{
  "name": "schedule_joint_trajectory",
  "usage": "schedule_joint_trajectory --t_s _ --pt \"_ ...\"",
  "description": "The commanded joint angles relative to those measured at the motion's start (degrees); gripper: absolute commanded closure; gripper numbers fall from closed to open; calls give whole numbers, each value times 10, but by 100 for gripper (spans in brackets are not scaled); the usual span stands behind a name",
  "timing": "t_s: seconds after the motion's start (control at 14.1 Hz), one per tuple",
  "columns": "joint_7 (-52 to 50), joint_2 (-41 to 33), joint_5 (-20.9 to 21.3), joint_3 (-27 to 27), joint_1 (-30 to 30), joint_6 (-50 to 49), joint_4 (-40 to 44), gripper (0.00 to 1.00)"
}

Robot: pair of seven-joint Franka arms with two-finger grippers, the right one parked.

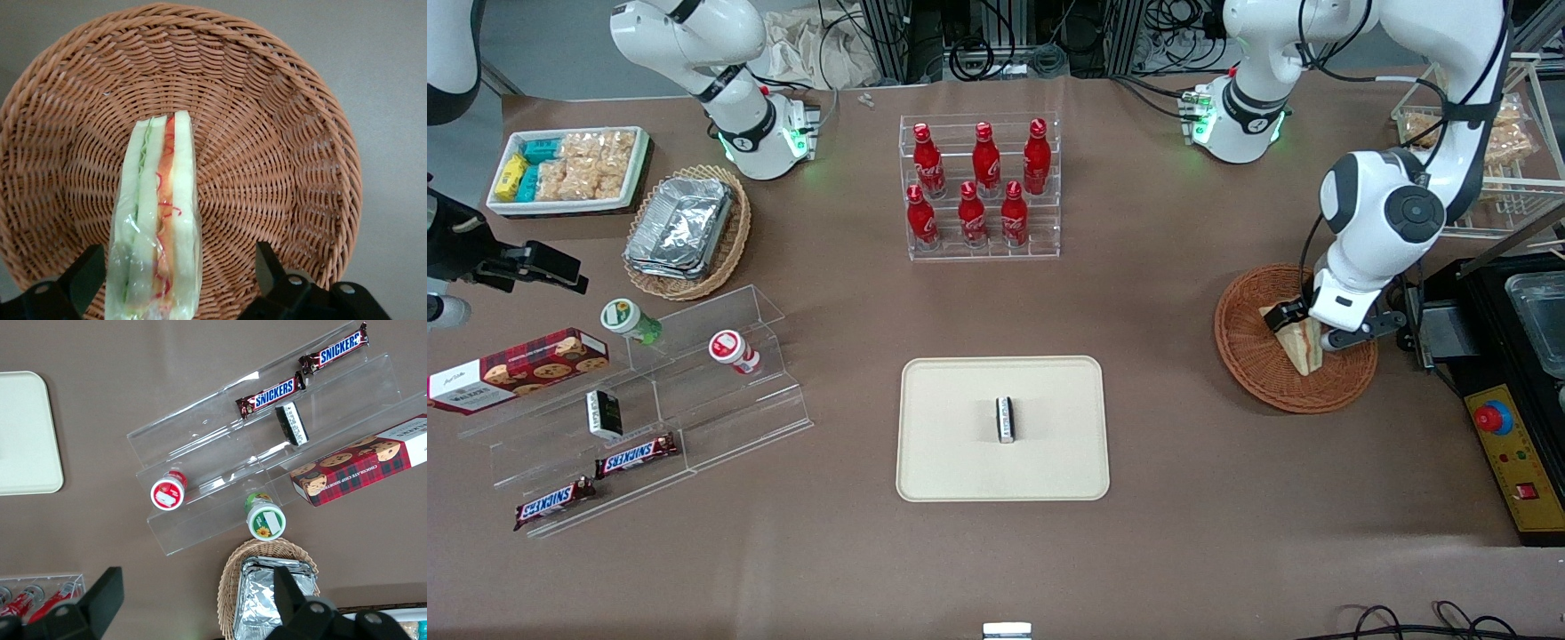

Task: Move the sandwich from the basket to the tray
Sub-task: 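Close the left gripper on the sandwich edge, then lift the sandwich up out of the basket with the left gripper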

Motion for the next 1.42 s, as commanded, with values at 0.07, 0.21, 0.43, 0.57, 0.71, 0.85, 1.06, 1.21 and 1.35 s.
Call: schedule_joint_trajectory --t_s 0.07,0.21,0.43,0.57,0.71,0.85,1.06,1.21,1.35 --pt "-10 14 -1 0 3 52 -22 0" --pt "-10 18 -1 0 3 64 -29 0" --pt "-10 27 -1 0 4 71 -29 3" --pt "-12 27 -2 1 6 71 -29 71" --pt "-16 30 -3 1 6 69 -29 100" --pt "-21 33 -3 1 6 69 -29 100" --pt "-19 37 -3 1 5 67 -28 100" --pt "-17 34 -3 1 4 64 -23 100" --pt "-15 12 1 1 4 23 -12 100"
